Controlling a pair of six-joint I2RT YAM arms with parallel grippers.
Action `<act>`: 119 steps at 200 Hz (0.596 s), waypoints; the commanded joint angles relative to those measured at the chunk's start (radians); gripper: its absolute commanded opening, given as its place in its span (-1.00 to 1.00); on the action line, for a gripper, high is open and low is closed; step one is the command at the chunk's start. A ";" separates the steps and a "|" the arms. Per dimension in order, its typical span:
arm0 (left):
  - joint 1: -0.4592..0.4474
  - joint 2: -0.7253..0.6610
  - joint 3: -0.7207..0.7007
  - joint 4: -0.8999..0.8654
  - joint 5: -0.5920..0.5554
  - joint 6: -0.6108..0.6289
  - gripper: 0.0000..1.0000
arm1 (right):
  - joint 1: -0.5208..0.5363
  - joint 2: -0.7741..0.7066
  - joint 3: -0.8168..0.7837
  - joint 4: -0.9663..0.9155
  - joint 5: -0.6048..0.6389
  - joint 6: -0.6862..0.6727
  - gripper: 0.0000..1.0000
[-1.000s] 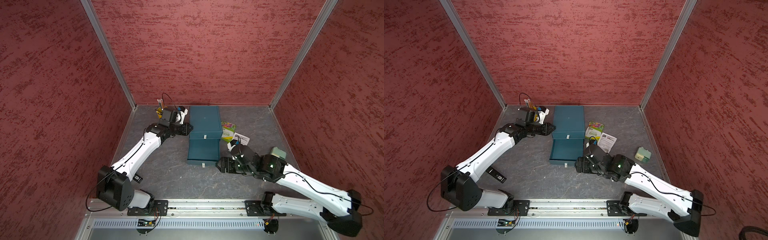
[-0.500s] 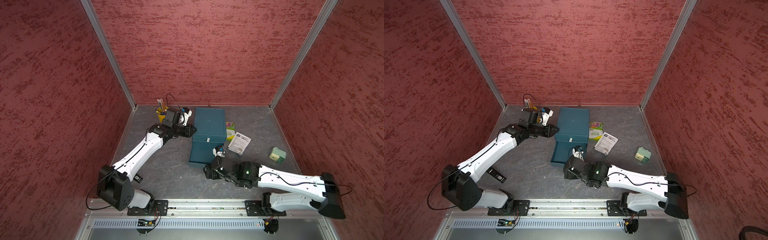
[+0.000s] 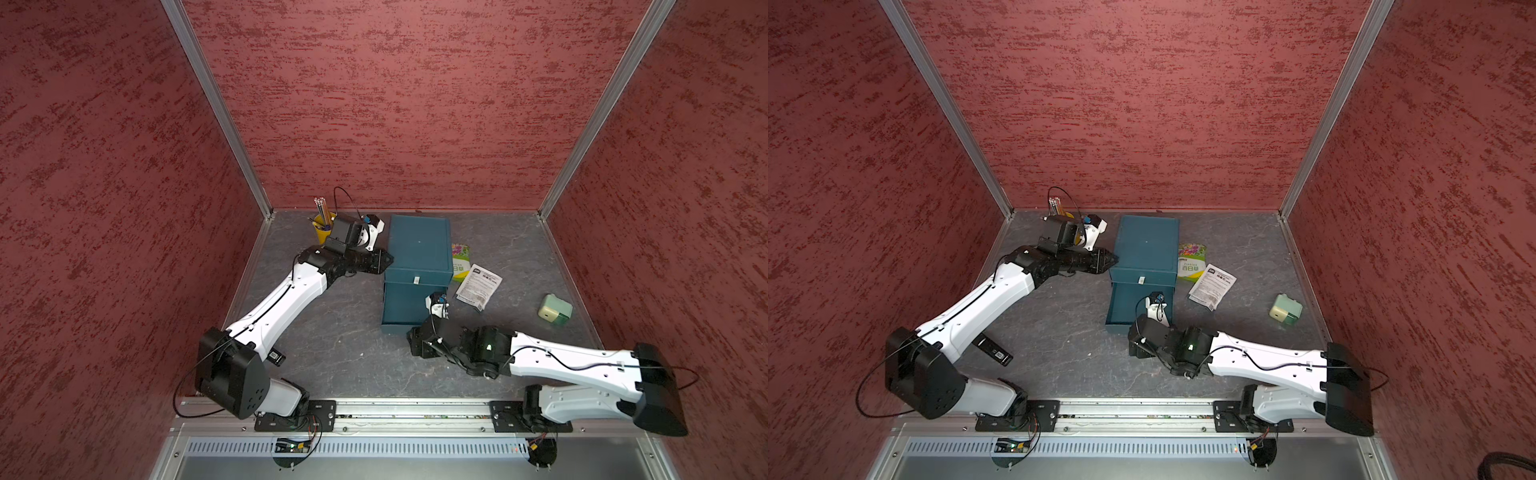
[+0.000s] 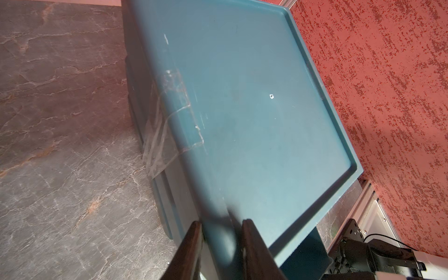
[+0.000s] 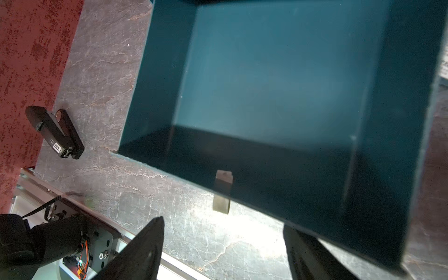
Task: Take the seed bags out of the drawer
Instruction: Close the drawer in the storage box.
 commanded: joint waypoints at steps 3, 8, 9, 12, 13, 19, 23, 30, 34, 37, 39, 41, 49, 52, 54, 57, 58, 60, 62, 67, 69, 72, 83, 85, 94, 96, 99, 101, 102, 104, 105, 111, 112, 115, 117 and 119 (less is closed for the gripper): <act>-0.028 0.060 -0.047 -0.209 0.035 0.034 -0.39 | -0.016 0.025 0.011 0.072 0.097 -0.040 0.62; -0.027 0.060 -0.047 -0.210 0.037 0.035 -0.39 | -0.019 0.028 0.014 0.078 0.102 -0.045 0.62; -0.028 0.059 -0.046 -0.210 0.037 0.035 -0.39 | -0.020 0.030 0.014 0.079 0.105 -0.046 0.62; -0.028 0.060 -0.046 -0.211 0.039 0.035 -0.39 | -0.022 0.032 0.015 0.080 0.109 -0.049 0.62; -0.028 0.060 -0.047 -0.211 0.039 0.035 -0.39 | -0.023 0.033 0.016 0.079 0.110 -0.048 0.62; -0.028 0.058 -0.048 -0.212 0.042 0.035 -0.39 | -0.031 0.035 0.017 0.083 0.115 -0.053 0.62; -0.028 0.058 -0.047 -0.212 0.044 0.035 -0.39 | -0.037 0.034 0.016 0.088 0.119 -0.059 0.62; -0.029 0.056 -0.047 -0.212 0.047 0.035 -0.39 | -0.046 0.034 0.013 0.093 0.127 -0.063 0.62; -0.030 0.055 -0.049 -0.210 0.049 0.034 -0.39 | -0.053 0.034 0.011 0.097 0.132 -0.065 0.62; -0.030 0.054 -0.049 -0.210 0.050 0.035 -0.39 | -0.060 0.032 0.010 0.102 0.134 -0.071 0.62; -0.031 0.054 -0.050 -0.210 0.051 0.035 -0.39 | -0.064 0.032 0.010 0.106 0.135 -0.072 0.62; -0.030 0.054 -0.050 -0.210 0.051 0.035 -0.39 | -0.067 0.032 0.008 0.110 0.135 -0.077 0.62; -0.031 0.052 -0.051 -0.209 0.055 0.035 -0.39 | -0.083 0.034 0.005 0.122 0.136 -0.088 0.62; -0.031 0.052 -0.050 -0.209 0.056 0.034 -0.39 | -0.092 0.035 0.005 0.126 0.137 -0.092 0.62; -0.031 0.053 -0.051 -0.209 0.055 0.035 -0.39 | -0.095 0.036 0.004 0.130 0.138 -0.094 0.62; -0.031 0.053 -0.051 -0.210 0.057 0.035 -0.39 | -0.101 0.037 0.003 0.136 0.138 -0.099 0.62; -0.031 0.053 -0.051 -0.210 0.057 0.034 -0.39 | -0.102 0.038 0.003 0.139 0.138 -0.101 0.62; -0.031 0.053 -0.051 -0.210 0.058 0.035 -0.39 | -0.106 0.039 0.003 0.143 0.138 -0.106 0.62; -0.032 0.053 -0.051 -0.210 0.059 0.036 -0.39 | -0.110 0.040 0.002 0.147 0.138 -0.109 0.62; -0.033 0.055 -0.052 -0.210 0.060 0.036 -0.39 | -0.121 0.045 0.003 0.158 0.136 -0.118 0.62; -0.032 0.055 -0.052 -0.210 0.060 0.036 -0.39 | -0.125 0.048 0.003 0.161 0.135 -0.121 0.62; -0.033 0.055 -0.052 -0.209 0.060 0.036 -0.39 | -0.129 0.051 0.003 0.168 0.134 -0.126 0.62; -0.034 0.056 -0.053 -0.209 0.064 0.036 -0.39 | -0.151 0.066 0.006 0.196 0.122 -0.148 0.62; -0.035 0.056 -0.053 -0.209 0.064 0.036 -0.39 | -0.154 0.071 0.007 0.201 0.120 -0.150 0.62; -0.034 0.057 -0.053 -0.210 0.066 0.038 -0.39 | -0.165 0.087 0.012 0.217 0.115 -0.161 0.62; -0.034 0.057 -0.053 -0.210 0.067 0.038 -0.39 | -0.167 0.092 0.014 0.221 0.115 -0.165 0.62; -0.034 0.057 -0.053 -0.210 0.068 0.037 -0.39 | -0.170 0.096 0.015 0.229 0.113 -0.170 0.62; -0.034 0.055 -0.053 -0.210 0.068 0.038 -0.39 | -0.171 0.100 0.014 0.234 0.112 -0.172 0.62; -0.035 0.055 -0.053 -0.209 0.068 0.038 -0.39 | -0.171 0.102 0.014 0.235 0.113 -0.173 0.62; -0.036 0.055 -0.053 -0.209 0.068 0.038 -0.39 | -0.173 0.106 0.015 0.240 0.113 -0.173 0.62; -0.035 0.055 -0.053 -0.209 0.068 0.038 -0.39 | -0.174 0.108 0.015 0.244 0.113 -0.174 0.62; -0.036 0.055 -0.053 -0.210 0.070 0.038 -0.39 | -0.179 0.119 0.016 0.259 0.111 -0.178 0.62; -0.036 0.055 -0.054 -0.210 0.070 0.038 -0.39 | -0.180 0.121 0.014 0.262 0.111 -0.179 0.62; -0.036 0.054 -0.056 -0.209 0.070 0.038 -0.39 | -0.182 0.127 0.014 0.271 0.112 -0.181 0.62; -0.036 0.054 -0.055 -0.209 0.071 0.038 -0.39 | -0.184 0.131 0.012 0.277 0.112 -0.182 0.62; -0.034 0.055 -0.055 -0.209 0.071 0.038 -0.39 | -0.185 0.135 0.011 0.282 0.111 -0.183 0.62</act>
